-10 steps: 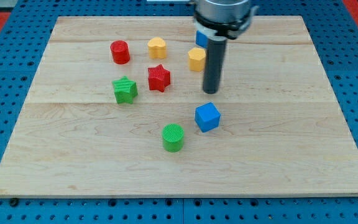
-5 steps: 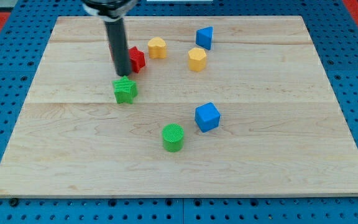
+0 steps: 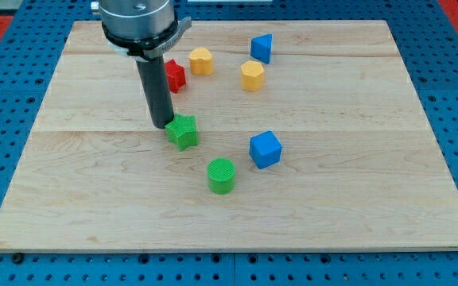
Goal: Move the red star into the red circle
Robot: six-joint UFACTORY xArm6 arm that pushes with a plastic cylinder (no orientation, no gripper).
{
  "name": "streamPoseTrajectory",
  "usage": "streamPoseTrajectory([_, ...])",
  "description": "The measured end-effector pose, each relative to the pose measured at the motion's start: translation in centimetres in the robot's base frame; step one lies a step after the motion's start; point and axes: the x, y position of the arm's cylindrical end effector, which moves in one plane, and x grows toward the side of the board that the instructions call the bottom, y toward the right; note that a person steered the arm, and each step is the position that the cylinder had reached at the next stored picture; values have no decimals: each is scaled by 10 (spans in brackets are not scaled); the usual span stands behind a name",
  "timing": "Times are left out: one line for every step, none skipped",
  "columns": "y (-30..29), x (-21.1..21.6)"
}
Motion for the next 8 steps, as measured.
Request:
streamPoseTrajectory([23,-14])
streamPoseTrajectory([58,-11])
streamPoseTrajectory([48,2])
streamPoseTrajectory([47,10])
streamPoseTrajectory([47,15])
streamPoseTrajectory([47,15])
streamPoseTrajectory([64,15])
streamPoseTrajectory([72,-1])
